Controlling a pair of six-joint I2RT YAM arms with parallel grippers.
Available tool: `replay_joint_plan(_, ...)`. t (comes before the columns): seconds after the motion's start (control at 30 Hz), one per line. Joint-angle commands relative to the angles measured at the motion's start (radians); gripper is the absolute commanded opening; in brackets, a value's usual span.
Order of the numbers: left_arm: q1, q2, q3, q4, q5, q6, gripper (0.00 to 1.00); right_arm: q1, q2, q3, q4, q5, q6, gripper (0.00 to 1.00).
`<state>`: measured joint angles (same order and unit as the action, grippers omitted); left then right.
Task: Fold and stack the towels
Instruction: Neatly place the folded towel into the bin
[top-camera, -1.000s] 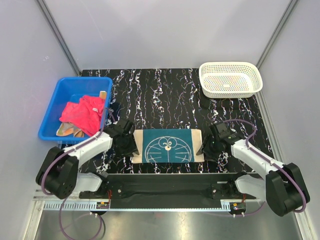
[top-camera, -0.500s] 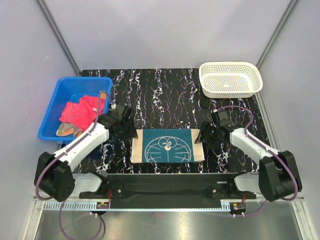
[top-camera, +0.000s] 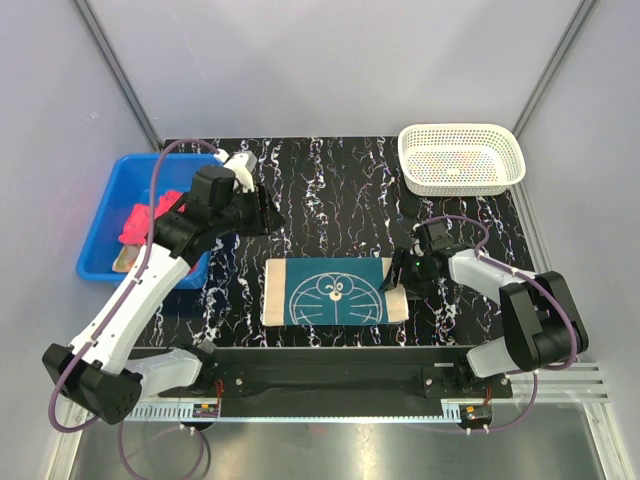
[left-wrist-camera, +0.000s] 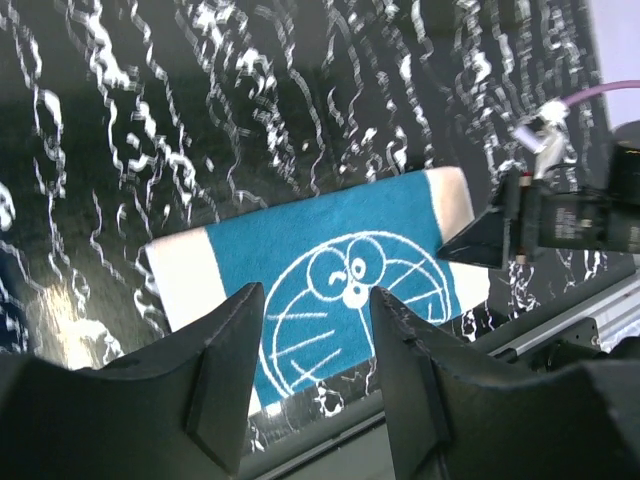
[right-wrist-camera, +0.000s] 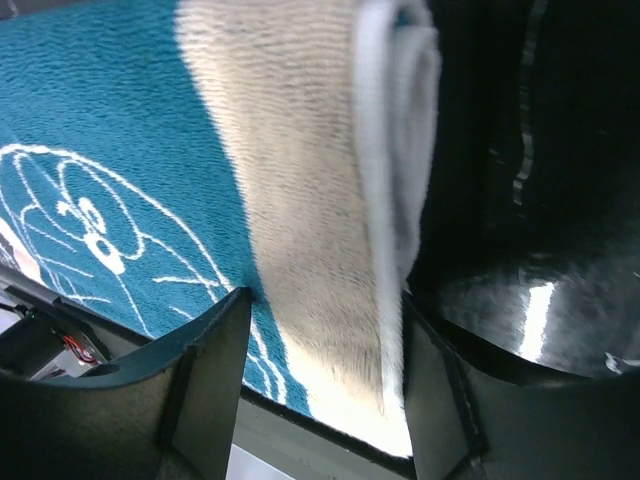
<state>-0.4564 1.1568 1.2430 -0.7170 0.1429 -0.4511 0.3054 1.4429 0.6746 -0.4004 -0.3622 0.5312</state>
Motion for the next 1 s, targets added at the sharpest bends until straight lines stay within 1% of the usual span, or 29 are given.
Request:
replay_joint_plan(0.0,0.008,-0.055,-0.008,0.111,0.057,0.061,0.52,0.029,0.046,-0.006,0.037,-0.004,-0.025,0.64)
replay_joint_plan(0.07,0.009,-0.062,-0.014,0.114,0.058,0.066,0.53,0.038,0.062,-0.003,0.034,0.002,-0.025,0.63)
replay_joint_plan(0.17,0.015,-0.062,-0.019,0.108,0.049,0.087,0.54,0.052,0.065,0.009,0.025,0.014,-0.019,0.59)
replay_joint_plan(0.27,0.025,-0.054,-0.011,0.084,0.027,0.106,0.54,0.057,0.062,0.028,0.011,0.044,-0.023,0.47)
replay_joint_plan(0.3,0.033,-0.052,-0.008,0.077,0.023,0.114,0.54,0.057,0.065,0.039,0.003,0.054,-0.030,0.38)
replay_joint_plan(0.37,0.036,-0.057,-0.011,0.083,0.014,0.121,0.54,0.057,0.083,0.083,-0.041,0.101,-0.049,0.31)
replay_joint_plan(0.43,0.038,-0.062,-0.023,0.088,-0.014,0.115,0.54,0.057,0.106,0.141,-0.073,0.123,-0.063,0.21)
replay_joint_plan(0.6,0.039,-0.042,-0.036,0.050,-0.103,0.100,0.54,0.055,0.148,0.275,-0.149,0.187,-0.128,0.13)
replay_joint_plan(0.63,0.039,-0.040,-0.053,0.054,-0.124,0.100,0.54,0.057,0.174,0.330,-0.175,0.199,-0.152,0.11)
replay_joint_plan(0.8,0.041,-0.063,-0.097,0.063,-0.186,0.103,0.54,0.055,0.280,0.503,-0.248,0.252,-0.246,0.08)
replay_joint_plan(0.9,0.041,-0.088,-0.123,0.070,-0.229,0.104,0.54,0.055,0.362,0.644,-0.302,0.305,-0.321,0.06)
replay_joint_plan(0.93,0.041,-0.100,-0.131,0.074,-0.241,0.106,0.54,0.055,0.407,0.733,-0.322,0.337,-0.336,0.06)
replay_joint_plan(0.97,0.041,-0.106,-0.140,0.086,-0.246,0.109,0.54,0.051,0.431,0.779,-0.369,0.350,-0.367,0.05)
